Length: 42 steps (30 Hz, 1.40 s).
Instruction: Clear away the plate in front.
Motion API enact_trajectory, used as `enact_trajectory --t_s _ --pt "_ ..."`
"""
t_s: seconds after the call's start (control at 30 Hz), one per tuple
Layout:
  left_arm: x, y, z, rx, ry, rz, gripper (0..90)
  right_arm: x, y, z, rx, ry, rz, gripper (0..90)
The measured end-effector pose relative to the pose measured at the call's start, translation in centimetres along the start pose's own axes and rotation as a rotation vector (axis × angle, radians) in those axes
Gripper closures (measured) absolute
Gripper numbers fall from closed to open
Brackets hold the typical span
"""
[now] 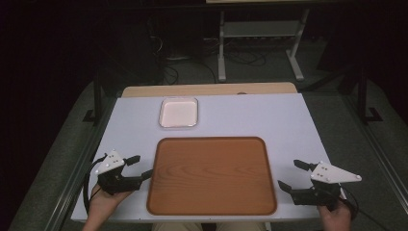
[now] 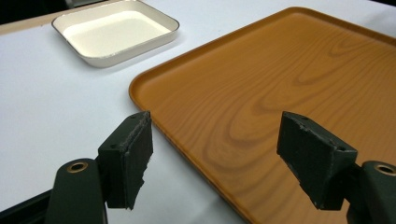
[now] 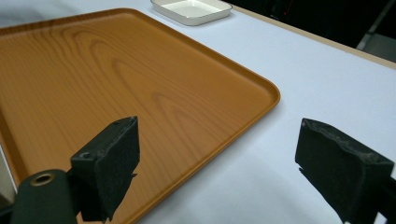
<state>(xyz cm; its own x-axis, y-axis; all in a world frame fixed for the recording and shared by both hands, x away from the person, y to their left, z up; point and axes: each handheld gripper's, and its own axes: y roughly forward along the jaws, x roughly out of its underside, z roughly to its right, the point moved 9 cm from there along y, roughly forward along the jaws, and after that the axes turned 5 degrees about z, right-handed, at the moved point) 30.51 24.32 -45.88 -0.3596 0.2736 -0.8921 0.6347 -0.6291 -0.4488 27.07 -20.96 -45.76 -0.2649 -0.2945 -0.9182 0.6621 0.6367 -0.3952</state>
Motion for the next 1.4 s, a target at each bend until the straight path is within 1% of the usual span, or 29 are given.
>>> enact_trajectory --t_s 0.13,0.2,0.3,0.37,0.47,0.63,0.73,0.8,0.93,0.97,1.07,1.1,1.2,1.3,1.37,1.4 --pt "-0.8 0.8 -0.6 -0.001 -0.011 -0.004 26.4 0.0 0.0 0.1 0.004 0.002 0.0 13.0" --pt "-1.2 1.2 -0.8 0.009 -0.02 -0.012 28.5 0.0 0.0 0.0 0.002 -0.001 -0.001 13.0" --pt "-1.7 1.8 -1.3 0.017 -0.022 -0.034 31.5 0.0 -0.1 0.0 0.004 -0.005 0.0 13.0" --pt "-2.2 2.3 -1.7 0.006 -0.01 -0.049 31.7 0.0 -0.1 0.0 0.003 -0.007 -0.003 13.0" --pt "-2.9 2.9 -2.3 0.005 -0.026 -0.058 31.8 0.0 -0.1 -0.1 0.003 -0.01 -0.004 13.0" --pt "-3.6 3.8 -3.3 -0.003 -0.031 -0.08 31.7 0.0 -0.1 -0.1 0.002 -0.012 -0.001 13.1" --pt "-3.8 4.4 -3.8 0.001 -0.058 -0.072 32.0 0.1 -0.2 -0.1 0.002 -0.01 -0.002 13.0" --pt "-3.7 4.8 -4.3 -0.009 -0.053 -0.105 32.5 0.1 -0.2 -0.1 0.002 -0.01 -0.002 13.0" --pt "-4.4 5.7 -5.1 -0.019 -0.063 -0.115 33.5 0.1 -0.1 -0.1 0.0 -0.011 -0.003 13.0" --pt "-4.6 5.9 -5.4 -0.022 -0.058 -0.121 33.7 0.1 -0.1 -0.1 0.0 -0.01 -0.003 13.0" --pt "-5.4 6.5 -6.1 -0.026 -0.066 -0.115 34.8 0.1 -0.1 -0.1 0.0 -0.009 -0.004 13.0" --pt "-5.5 6.7 -6.3 -0.031 -0.066 -0.122 35.6 0.1 -0.1 -0.1 0.0 -0.011 -0.004 13.0" --pt "-5.9 7.3 -7.1 -0.045 -0.085 -0.13 35.8 0.1 -0.2 -0.1 0.0 -0.009 -0.002 13.0" --pt "-6.1 8.1 -7.8 -0.045 -0.098 -0.147 37.6 0.2 -0.3 0.0 0.003 -0.004 0.001 13.0" --pt "-6.3 8.5 -8.4 -0.057 -0.122 -0.15 38.3 0.2 -0.3 0.1 0.004 -0.001 0.002 13.0" --pt "-6.4 8.7 -8.7 -0.05 -0.146 -0.152 39.3 0.2 -0.3 0.1 0.004 0.0 0.003 13.0"
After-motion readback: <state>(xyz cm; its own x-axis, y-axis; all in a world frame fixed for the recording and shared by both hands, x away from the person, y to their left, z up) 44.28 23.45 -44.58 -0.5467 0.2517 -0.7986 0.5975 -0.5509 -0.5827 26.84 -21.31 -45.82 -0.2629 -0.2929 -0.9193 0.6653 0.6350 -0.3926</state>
